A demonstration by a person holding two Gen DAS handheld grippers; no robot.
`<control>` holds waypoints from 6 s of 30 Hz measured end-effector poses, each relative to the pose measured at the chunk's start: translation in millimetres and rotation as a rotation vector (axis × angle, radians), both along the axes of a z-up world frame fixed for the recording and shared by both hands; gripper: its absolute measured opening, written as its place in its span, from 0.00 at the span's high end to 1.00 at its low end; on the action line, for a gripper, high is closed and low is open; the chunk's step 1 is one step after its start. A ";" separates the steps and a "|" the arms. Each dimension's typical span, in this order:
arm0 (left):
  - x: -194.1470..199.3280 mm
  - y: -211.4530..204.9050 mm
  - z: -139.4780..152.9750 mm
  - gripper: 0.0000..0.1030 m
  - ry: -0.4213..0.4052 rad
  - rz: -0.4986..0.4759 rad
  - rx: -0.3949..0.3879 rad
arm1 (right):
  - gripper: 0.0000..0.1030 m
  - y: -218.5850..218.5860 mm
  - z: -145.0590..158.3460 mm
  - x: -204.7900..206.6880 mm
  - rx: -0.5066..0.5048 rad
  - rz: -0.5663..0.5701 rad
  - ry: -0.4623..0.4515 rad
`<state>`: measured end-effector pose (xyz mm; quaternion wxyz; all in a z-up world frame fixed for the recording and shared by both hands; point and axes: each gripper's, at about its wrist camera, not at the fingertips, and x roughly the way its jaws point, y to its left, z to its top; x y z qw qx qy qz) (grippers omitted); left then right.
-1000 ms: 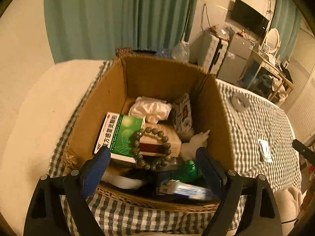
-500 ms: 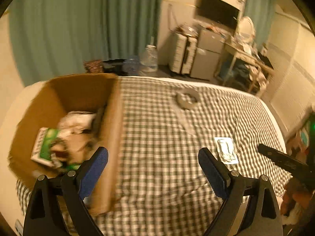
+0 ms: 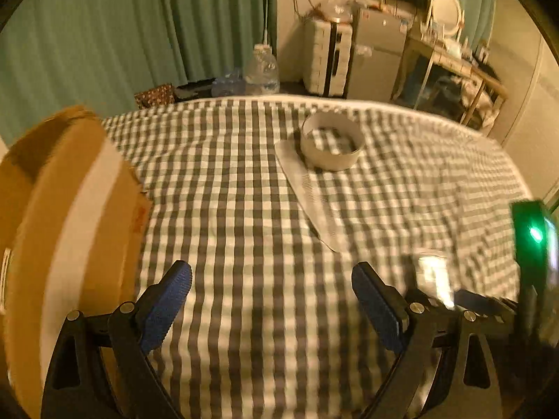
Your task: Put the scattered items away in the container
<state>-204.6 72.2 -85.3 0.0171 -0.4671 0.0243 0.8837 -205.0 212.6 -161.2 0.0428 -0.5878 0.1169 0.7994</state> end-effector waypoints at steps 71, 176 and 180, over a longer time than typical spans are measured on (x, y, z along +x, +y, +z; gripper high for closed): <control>83.7 -32.3 -74.8 0.74 -0.224 -0.072 0.116 | 0.33 -11.4 63.6 95.0 -0.150 0.002 0.302; 57.8 -0.8 29.4 0.00 0.156 -0.017 -0.037 | 0.00 34.6 130.4 82.7 0.054 -0.113 0.615; 18.6 22.9 3.8 0.00 0.131 -0.008 -0.024 | 0.00 56.8 102.1 51.6 0.051 -0.157 0.564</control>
